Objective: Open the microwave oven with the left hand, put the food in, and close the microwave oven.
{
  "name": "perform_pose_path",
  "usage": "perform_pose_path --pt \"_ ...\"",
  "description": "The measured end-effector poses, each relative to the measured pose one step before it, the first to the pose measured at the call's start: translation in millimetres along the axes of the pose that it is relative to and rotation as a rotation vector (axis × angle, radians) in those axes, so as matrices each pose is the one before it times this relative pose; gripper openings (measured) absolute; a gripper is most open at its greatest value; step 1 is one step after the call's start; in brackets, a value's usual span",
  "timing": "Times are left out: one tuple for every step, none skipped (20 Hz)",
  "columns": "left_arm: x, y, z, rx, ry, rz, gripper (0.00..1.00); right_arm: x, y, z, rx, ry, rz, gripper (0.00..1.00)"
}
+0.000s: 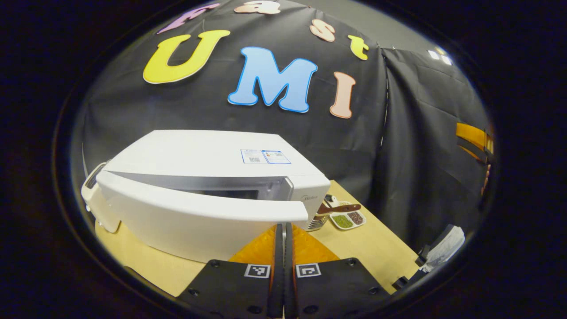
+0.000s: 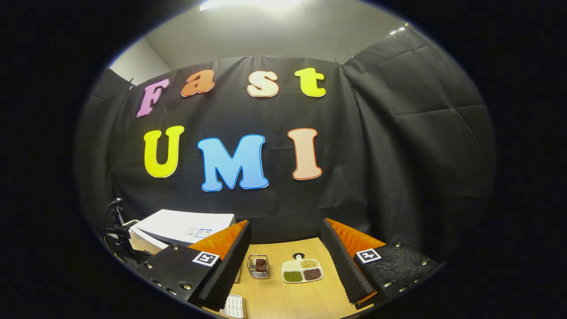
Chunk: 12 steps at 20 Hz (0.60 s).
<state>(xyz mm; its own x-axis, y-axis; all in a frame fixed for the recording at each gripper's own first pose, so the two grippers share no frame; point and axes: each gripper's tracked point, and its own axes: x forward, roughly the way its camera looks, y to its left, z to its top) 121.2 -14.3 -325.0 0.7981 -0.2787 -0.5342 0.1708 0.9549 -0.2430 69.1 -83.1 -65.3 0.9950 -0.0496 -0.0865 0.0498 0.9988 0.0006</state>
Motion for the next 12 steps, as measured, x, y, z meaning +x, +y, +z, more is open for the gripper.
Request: perform_pose_path --pt "4.0 1.26 1.24 0.00076 -0.00174 0.00938 0.07 0.56 -0.01 1.28 0.00748 0.00121 -0.00045 0.96" --pt "4.82 1.38 3.14 -0.0011 -0.00023 0.00621 0.07 1.1 -0.46 1.27 0.00758 -0.00184 -0.002 0.96" --pt "3.02 -0.06 0.98 -0.00173 -0.00165 0.00281 0.07 1.94 0.49 2.79 0.00631 -0.0052 -0.00302 0.96" --pt "3.79 0.72 1.12 -0.00119 -0.00032 0.0005 0.07 1.16 -0.91 0.84 0.00373 -0.00348 -0.00413 0.96" --pt "3.66 -0.13 1.62 -0.00042 -0.00145 0.00171 0.06 2.45 -0.58 1.58 0.00108 -0.00142 -0.0028 0.96" --pt "1.68 0.67 1.85 -0.00264 0.00009 0.0006 0.07 0.6 -0.9 0.12 0.00059 -0.00242 -0.00141 0.96" --pt "2.45 0.71 -0.05 -0.00455 -0.00011 0.00029 0.07 1.24 -1.02 0.81 0.00021 0.0003 -0.0028 0.96" --pt "1.81 0.61 0.76 -0.0039 0.00019 -0.00027 0.07 2.07 -0.04 -0.89 0.00231 0.00283 -0.00198 0.96" --pt "1.28 1.85 1.03 -0.00278 0.00105 0.00371 0.07 1.67 0.46 -1.87 0.00529 0.0041 0.00033 0.96" --pt "3.04 2.13 0.1 -0.00299 0.00522 0.00612 0.07 0.9 1.9 -1.33 0.00649 0.00437 0.00086 0.96" --pt "2.01 1.09 1.27 -0.00651 0.00067 0.00373 0.07 1.37 1.21 -1.57 0.00512 0.00523 0.00048 0.96" --pt "1.92 0.7 1.85 -0.00684 0.00022 0.00291 0.07 1.3 1.16 -1.98 0.00278 0.00372 0.00115 0.96"
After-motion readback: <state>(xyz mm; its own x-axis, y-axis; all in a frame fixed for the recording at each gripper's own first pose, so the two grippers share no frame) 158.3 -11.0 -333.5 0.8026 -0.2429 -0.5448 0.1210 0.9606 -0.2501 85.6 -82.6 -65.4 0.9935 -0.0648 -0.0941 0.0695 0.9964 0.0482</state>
